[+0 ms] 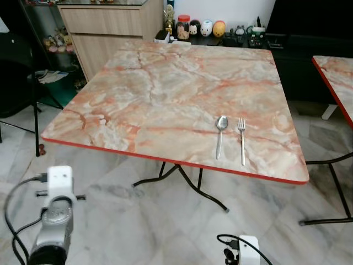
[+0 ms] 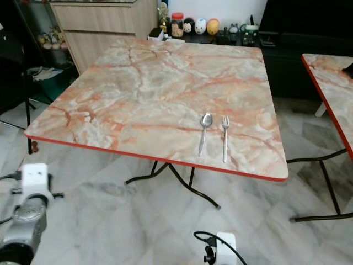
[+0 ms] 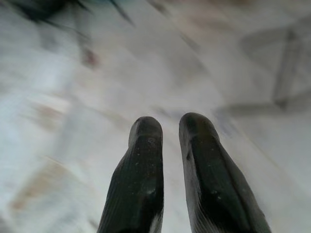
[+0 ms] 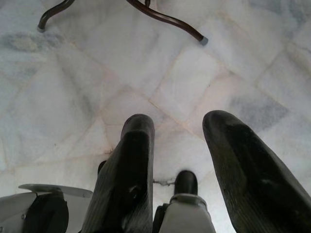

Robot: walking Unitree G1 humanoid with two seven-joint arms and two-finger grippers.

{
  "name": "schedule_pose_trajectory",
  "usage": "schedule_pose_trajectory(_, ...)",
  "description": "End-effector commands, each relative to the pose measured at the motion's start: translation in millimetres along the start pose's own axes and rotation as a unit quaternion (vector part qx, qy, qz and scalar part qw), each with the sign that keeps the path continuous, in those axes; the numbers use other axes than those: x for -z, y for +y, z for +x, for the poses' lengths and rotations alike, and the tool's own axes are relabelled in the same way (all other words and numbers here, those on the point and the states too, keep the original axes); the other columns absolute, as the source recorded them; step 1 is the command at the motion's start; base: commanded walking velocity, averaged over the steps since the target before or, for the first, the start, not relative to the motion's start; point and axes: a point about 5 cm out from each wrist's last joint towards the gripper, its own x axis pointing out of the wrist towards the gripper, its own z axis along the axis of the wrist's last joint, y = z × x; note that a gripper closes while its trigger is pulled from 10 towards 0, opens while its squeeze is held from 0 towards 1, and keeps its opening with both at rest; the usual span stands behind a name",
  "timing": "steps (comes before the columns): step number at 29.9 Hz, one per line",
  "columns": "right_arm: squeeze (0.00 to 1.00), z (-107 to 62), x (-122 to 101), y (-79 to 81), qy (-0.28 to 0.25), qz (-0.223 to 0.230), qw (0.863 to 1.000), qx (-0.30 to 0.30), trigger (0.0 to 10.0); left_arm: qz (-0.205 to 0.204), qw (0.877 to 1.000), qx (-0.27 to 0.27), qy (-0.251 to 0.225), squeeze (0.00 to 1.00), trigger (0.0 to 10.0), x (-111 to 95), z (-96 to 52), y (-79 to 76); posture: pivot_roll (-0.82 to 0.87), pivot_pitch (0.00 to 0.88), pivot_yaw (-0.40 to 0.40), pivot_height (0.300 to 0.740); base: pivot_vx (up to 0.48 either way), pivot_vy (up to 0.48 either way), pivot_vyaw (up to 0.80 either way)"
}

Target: Setting the table

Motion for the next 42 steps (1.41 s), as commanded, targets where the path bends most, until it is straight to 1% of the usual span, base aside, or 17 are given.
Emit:
schedule_pose_trajectory(1, 0.00, -1.6, 4.3, -1.4, 0.005, 0.007, 1.000, 0.004, 10.0, -0.001, 0.999, 0.042, 0.034, 0.00, 10.0, 14.2, -1.1, -10.4, 0.09, 0.000, 0.027, 0.740, 0.000, 0.000, 0.00)
schedule_pose_trajectory(2, 0.00, -1.6, 4.4, -1.3, 0.005, 0.007, 1.000, 0.004, 10.0, -0.002, 0.998, 0.047, 0.039, 0.00, 10.0, 16.6, -1.0, -12.0, 0.09, 0.000, 0.027, 0.740, 0.000, 0.000, 0.00)
schedule_pose_trajectory(6, 0.00, -1.5, 3.5, -2.5, 0.003, 0.008, 1.000, 0.005, 10.0, 0.070, 0.987, 0.109, 0.095, 0.00, 10.0, 43.8, -6.9, -33.6, 0.09, 0.000, 0.023, 0.740, 0.000, 0.000, 0.00)
schedule_pose_trajectory(8, 0.00, -1.4, 2.1, -4.0, -0.001, 0.007, 1.000, 0.007, 10.0, 0.081, 0.984, 0.120, 0.106, 0.00, 10.0, 50.0, -9.1, -37.9, 0.09, 0.000, 0.023, 0.740, 0.000, 0.000, 0.00)
schedule_pose_trajectory(14, 0.00, -0.7, -12.2, -18.9, -0.044, 0.018, 0.998, 0.028, 10.0, 0.066, 0.978, 0.154, 0.129, 0.00, 10.0, 66.8, -16.9, -50.8, 0.09, 0.000, 0.015, 0.740, 0.000, 0.000, 0.00)
schedule_pose_trajectory(20, 0.00, -2.9, -35.0, -38.3, -0.117, -0.005, 0.992, 0.037, 10.0, 0.079, 0.969, 0.183, 0.143, 0.00, 10.0, 80.9, -24.8, -60.4, 0.07, 0.000, 0.021, 0.740, 0.000, 0.000, 0.00)
schedule_pose_trajectory(24, 0.00, -3.8, -41.6, -37.9, -0.143, -0.014, 0.989, 0.029, 10.0, 0.072, 0.972, 0.169, 0.150, 0.00, 10.0, 83.9, -25.6, -57.5, 0.06, 0.000, 0.023, 0.740, 0.000, 0.000, 0.00)
schedule_pose_trajectory(27, 0.00, -7.5, -48.7, -32.6, -0.188, -0.037, 0.981, 0.012, 10.0, 0.076, 0.971, 0.173, 0.149, 0.00, 10.0, 85.8, -26.8, -57.8, 0.07, 0.000, 0.022, 0.740, 0.000, 0.000, 0.00)
schedule_pose_trajectory(30, 0.00, -15.6, -60.5, -39.3, -0.254, -0.028, 0.966, 0.037, 10.0, 0.068, 0.974, 0.165, 0.143, 0.00, 10.0, 83.6, -25.3, -55.3, 0.06, 0.000, 0.028, 0.740, 0.000, 0.000, 0.00)
schedule_pose_trajectory(31, 0.00, -15.6, -60.5, -39.3, -0.254, -0.028, 0.966, 0.037, 10.0, 0.068, 0.974, 0.165, 0.143, 0.00, 10.0, 83.6, -25.3, -55.3, 0.06, 0.000, 0.028, 0.740, 0.000, 0.000, 0.00)
schedule_pose_trajectory(32, 0.00, -19.6, -68.7, -42.1, -0.285, -0.030, 0.957, 0.044, 10.0, 0.066, 0.975, 0.162, 0.139, 0.00, 10.0, 82.2, -24.4, -53.9, 0.06, 0.000, 0.033, 0.740, 0.000, 0.000, 0.00)
schedule_pose_trajectory(35, 0.00, -23.0, -81.2, -42.8, -0.318, -0.028, 0.947, 0.046, 10.0, 0.063, 0.977, 0.154, 0.137, 0.00, 10.0, 80.3, -22.9, -50.6, 0.05, 0.000, 0.040, 0.740, 0.000, 0.000, 0.00)
schedule_pose_trajectory(36, 0.00, -29.2, -101.8, -42.0, -0.367, -0.036, 0.928, 0.047, 10.0, 0.063, 0.977, 0.151, 0.135, 0.00, 10.0, 80.0, -22.8, -49.3, 0.05, 0.000, 0.044, 0.740, 0.000, 0.000, 0.00)
schedule_pose_trajectory(37, 0.00, -29.2, -101.8, -42.0, -0.367, -0.036, 0.928, 0.047, 10.0, 0.063, 0.977, 0.151, 0.135, 0.00, 10.0, 80.0, -22.8, -49.3, 0.05, 0.000, 0.044, 0.740, 0.000, 0.000, 0.00)
schedule_pose_trajectory(39, 0.00, -36.5, -123.4, -38.0, -0.415, -0.053, 0.907, 0.045, 10.0, 0.065, 0.978, 0.148, 0.133, 0.00, 10.0, 79.4, -22.3, -48.1, 0.05, 0.000, 0.046, 0.740, 0.000, 0.000, 0.00)
schedule_pose_trajectory(41, 0.00, -38.3, -127.5, -35.7, -0.424, -0.065, 0.902, 0.043, 10.0, 0.067, 0.978, 0.146, 0.134, 0.00, 10.0, 79.8, -22.5, -47.6, 0.05, 0.000, 0.046, 0.740, 0.000, 0.000, 0.00)
schedule_pose_trajectory(42, 0.00, -42.6, -135.3, -29.8, -0.443, -0.084, 0.892, 0.034, 10.0, 0.070, 0.978, 0.141, 0.134, 0.00, 10.0, 80.7, -22.8, -46.9, 0.05, 0.000, 0.048, 0.740, 0.000, 0.000, 0.00)
